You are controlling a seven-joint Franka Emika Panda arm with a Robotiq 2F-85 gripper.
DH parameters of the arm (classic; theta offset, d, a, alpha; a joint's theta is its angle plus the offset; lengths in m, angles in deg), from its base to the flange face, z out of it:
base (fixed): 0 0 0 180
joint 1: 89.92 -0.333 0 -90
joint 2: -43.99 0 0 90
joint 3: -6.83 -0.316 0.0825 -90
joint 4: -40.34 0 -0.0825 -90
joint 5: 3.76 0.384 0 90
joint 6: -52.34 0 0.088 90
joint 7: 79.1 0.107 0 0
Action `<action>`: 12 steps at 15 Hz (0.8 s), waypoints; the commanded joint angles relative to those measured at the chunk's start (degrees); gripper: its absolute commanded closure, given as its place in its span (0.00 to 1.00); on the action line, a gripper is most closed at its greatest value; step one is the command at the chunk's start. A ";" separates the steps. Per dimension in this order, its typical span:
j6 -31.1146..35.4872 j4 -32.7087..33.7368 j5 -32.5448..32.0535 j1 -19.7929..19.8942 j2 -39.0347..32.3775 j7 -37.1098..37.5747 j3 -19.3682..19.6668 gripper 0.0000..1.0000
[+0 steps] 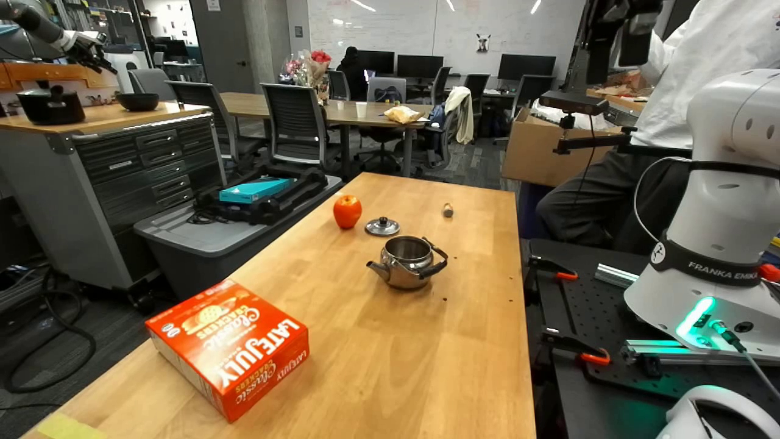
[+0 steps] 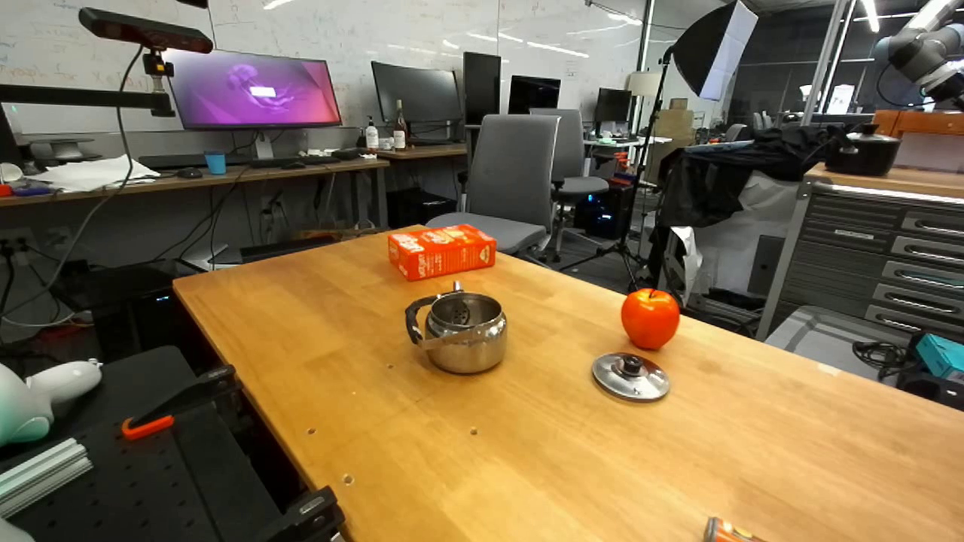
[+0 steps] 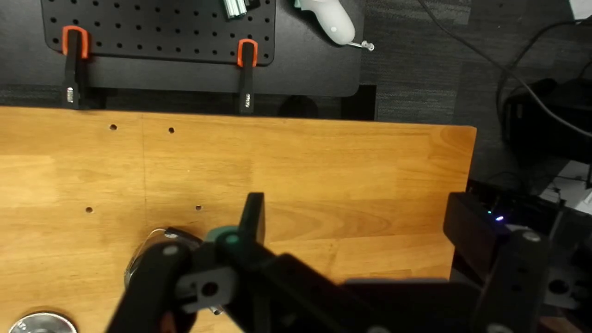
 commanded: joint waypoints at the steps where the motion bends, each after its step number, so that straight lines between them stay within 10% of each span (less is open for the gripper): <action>1: -0.44 0.18 0.74 1.63 0.04 -0.93 -1.08 0.00; 12: 5.20 1.57 -2.04 5.92 -3.88 -4.78 2.12 0.00</action>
